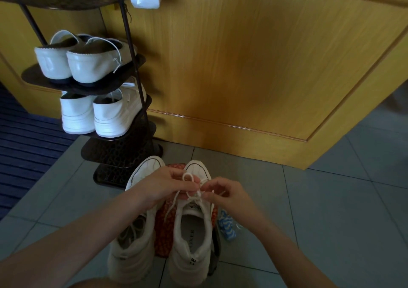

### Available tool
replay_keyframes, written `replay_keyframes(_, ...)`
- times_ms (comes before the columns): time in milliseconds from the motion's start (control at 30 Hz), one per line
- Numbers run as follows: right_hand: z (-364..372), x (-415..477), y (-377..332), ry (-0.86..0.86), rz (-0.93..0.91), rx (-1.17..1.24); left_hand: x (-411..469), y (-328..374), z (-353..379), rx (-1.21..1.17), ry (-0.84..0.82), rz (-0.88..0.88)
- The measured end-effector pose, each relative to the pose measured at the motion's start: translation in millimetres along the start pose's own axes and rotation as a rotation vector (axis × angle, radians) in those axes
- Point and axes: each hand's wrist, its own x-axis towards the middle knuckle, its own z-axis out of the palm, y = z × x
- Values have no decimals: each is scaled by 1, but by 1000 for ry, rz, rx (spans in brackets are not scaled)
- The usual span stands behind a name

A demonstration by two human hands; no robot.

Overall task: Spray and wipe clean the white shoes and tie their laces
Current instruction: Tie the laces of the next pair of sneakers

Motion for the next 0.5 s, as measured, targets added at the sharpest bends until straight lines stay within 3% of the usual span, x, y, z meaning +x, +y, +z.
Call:
replay_keyframes(233,5,4,-5,13,62,110,-2,-7,4,740,229,471)
replay_keyframes(500,5,9,-6,-20,91,117,-5,-12,8,639,263,598)
